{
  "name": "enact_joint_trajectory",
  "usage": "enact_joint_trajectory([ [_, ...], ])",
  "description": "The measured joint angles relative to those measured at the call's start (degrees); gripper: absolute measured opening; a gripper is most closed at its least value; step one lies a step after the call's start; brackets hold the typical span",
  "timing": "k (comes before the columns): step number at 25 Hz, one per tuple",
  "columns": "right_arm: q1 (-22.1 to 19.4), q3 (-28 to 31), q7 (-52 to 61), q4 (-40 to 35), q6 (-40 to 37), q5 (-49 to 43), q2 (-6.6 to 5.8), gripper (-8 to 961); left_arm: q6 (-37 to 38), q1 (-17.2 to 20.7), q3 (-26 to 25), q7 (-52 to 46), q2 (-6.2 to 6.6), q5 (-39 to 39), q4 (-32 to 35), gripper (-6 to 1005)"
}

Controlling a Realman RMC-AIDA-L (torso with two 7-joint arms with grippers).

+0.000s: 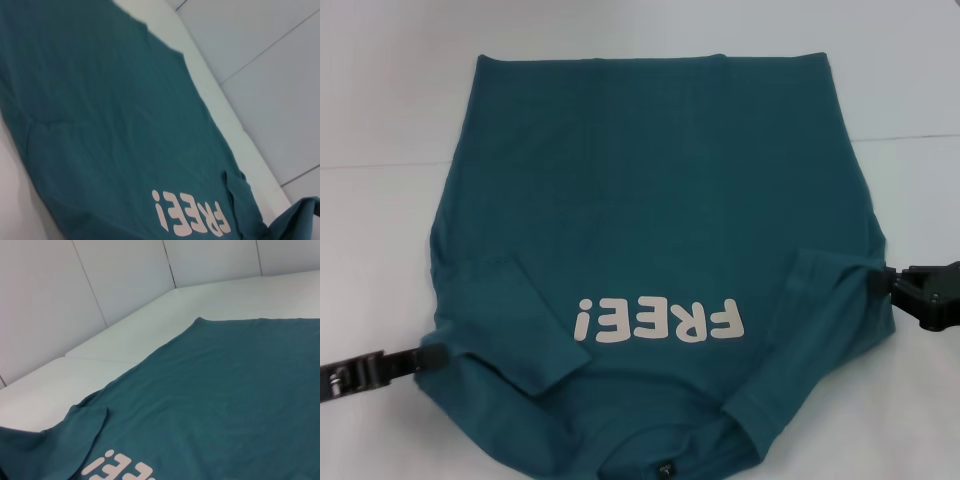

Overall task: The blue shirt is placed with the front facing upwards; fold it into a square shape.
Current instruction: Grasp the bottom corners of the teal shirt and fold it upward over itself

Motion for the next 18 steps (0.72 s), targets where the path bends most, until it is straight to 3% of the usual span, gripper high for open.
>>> enact_joint_trajectory([
  [18,-4.16,1.38,-2.9,-0.68,-7.51,1.88,0.73,38,8.85,9.42,-0.97,14.12,0.09,-6.92,3.24,35],
])
